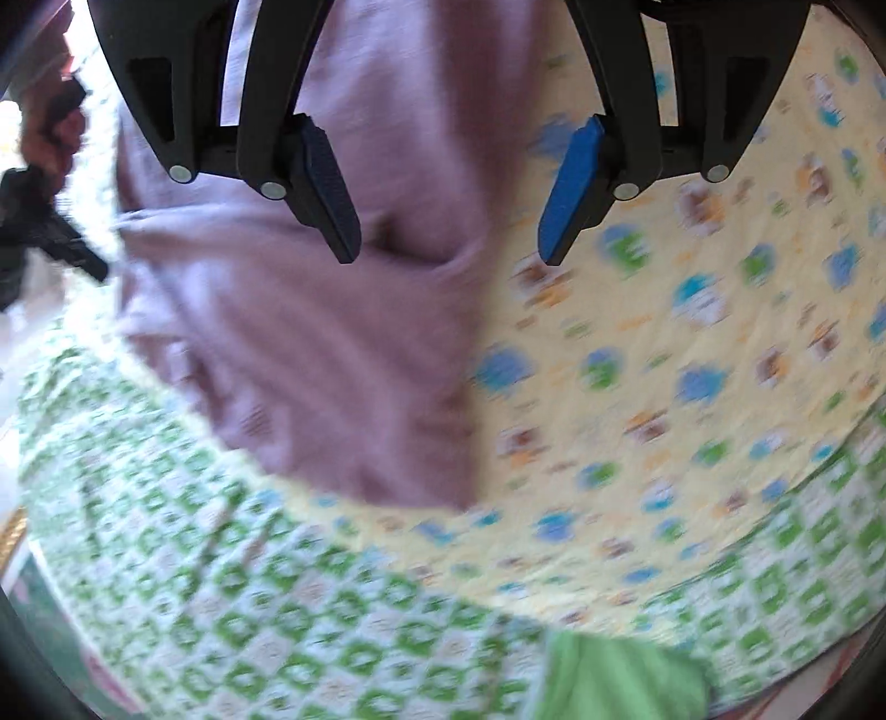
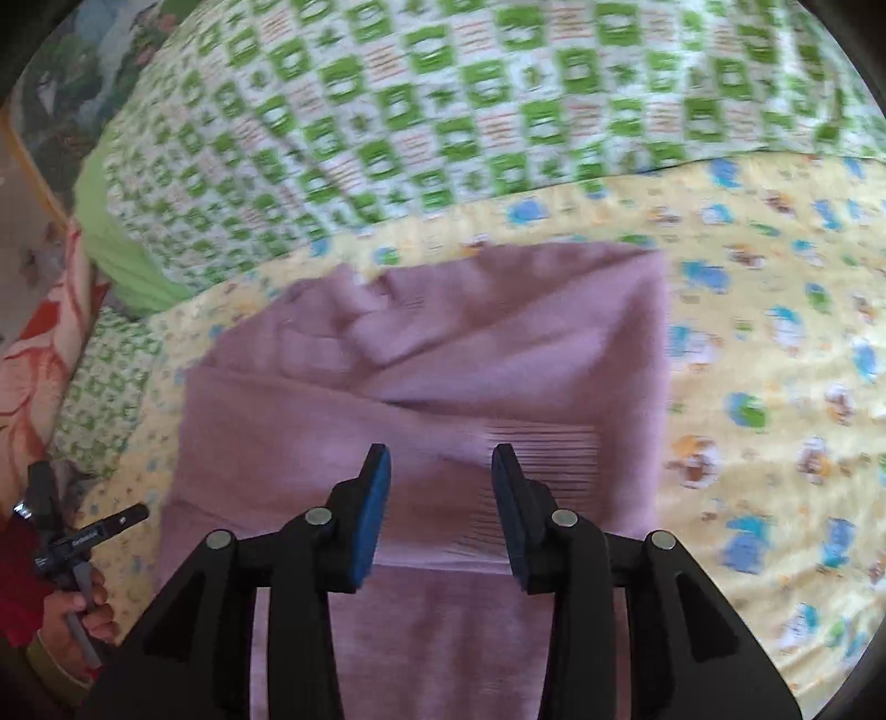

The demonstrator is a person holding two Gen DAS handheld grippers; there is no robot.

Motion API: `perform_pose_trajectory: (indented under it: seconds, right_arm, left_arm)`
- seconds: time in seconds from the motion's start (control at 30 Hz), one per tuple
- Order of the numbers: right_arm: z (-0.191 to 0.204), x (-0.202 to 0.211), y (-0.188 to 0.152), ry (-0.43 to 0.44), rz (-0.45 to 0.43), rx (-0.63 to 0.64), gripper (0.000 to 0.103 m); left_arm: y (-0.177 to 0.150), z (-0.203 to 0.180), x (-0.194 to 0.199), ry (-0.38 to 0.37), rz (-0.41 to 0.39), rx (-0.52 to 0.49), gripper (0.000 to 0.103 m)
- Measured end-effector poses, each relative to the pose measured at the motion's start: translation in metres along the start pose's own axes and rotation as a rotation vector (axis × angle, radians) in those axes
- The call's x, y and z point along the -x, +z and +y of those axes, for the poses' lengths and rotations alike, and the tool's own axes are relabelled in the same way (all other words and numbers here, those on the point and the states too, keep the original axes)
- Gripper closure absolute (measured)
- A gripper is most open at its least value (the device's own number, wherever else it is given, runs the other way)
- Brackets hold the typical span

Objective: Fold small clothes

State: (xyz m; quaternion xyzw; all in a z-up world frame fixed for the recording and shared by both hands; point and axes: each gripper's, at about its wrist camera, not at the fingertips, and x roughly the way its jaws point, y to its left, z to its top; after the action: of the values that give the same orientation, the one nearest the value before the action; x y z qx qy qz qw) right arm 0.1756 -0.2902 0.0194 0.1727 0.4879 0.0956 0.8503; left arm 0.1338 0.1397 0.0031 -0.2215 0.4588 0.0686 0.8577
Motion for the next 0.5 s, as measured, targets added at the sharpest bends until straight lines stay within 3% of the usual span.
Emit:
perform_pose_trajectory:
  seconds: [0.1,0.27,0.37,0.43,0.5]
  right_arm:
    - [0.021,-0.028,0.002,0.092,0.049,0.02,0.064]
    - [0.03,-0.078,-0.001,0.146,0.16,0.002,0.063]
    - [0.015,-0.09,0.004,0.068,0.159,0.014,0.063]
    - [-0.003,-0.094,0.014,0.0,0.127,-0.01,0.064]
    - [-0.019,-0.095,0.02,0.015,0.1,-0.059,0.065]
  left_arm:
    - [0.011,-0.023,-0.021,-0.05,0.015,-0.013,0.035]
    - [0.016,-0.044,-0.067,-0.051,0.085,-0.044,0.035]
    - [0.012,-0.032,-0.092,0.017,0.128,-0.03,0.036]
    - [0.01,-0.028,-0.089,0.0,0.11,-0.021,0.036]
    - [0.011,-0.029,-0.087,0.002,0.109,-0.028,0.036]
